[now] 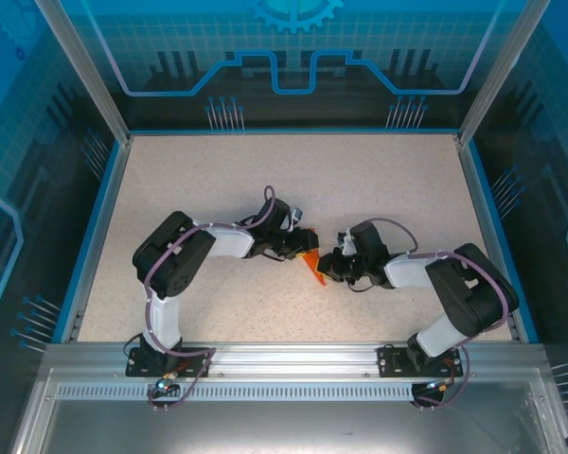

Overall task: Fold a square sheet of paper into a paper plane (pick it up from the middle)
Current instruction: Fold the wing for the fifth time at the center of the table.

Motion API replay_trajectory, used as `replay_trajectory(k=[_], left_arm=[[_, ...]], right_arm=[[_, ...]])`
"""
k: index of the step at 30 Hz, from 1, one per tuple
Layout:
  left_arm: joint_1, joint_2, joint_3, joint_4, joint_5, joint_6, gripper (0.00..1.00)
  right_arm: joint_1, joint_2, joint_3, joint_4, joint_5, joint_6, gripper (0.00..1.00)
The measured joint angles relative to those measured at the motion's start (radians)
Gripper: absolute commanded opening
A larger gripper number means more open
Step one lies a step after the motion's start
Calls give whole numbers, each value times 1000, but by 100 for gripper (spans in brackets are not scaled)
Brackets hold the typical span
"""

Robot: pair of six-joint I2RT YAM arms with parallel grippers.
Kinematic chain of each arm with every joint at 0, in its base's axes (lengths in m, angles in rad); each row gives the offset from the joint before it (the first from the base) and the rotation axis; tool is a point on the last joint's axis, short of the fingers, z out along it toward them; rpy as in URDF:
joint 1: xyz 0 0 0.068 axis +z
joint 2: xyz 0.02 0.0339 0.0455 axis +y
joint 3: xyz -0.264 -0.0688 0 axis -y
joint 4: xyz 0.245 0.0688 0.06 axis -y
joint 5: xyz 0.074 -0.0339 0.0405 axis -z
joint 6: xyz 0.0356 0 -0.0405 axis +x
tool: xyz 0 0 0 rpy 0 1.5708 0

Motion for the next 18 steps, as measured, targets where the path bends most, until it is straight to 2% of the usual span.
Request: replay_trajectory(k=[3, 9, 13, 18], left_arm=[[0, 1, 2, -5, 0, 0, 43], [0, 1, 3, -6, 0, 1, 43], [0, 1, 4, -9, 0, 0, 43], [0, 1, 4, -9, 2, 0, 43]], right_arm=[[0, -2, 0, -42, 8, -11, 11], [3, -2, 2, -66, 17, -28, 4], [14, -2, 15, -95, 39, -43, 5], [29, -25, 20, -123, 61, -63, 12]])
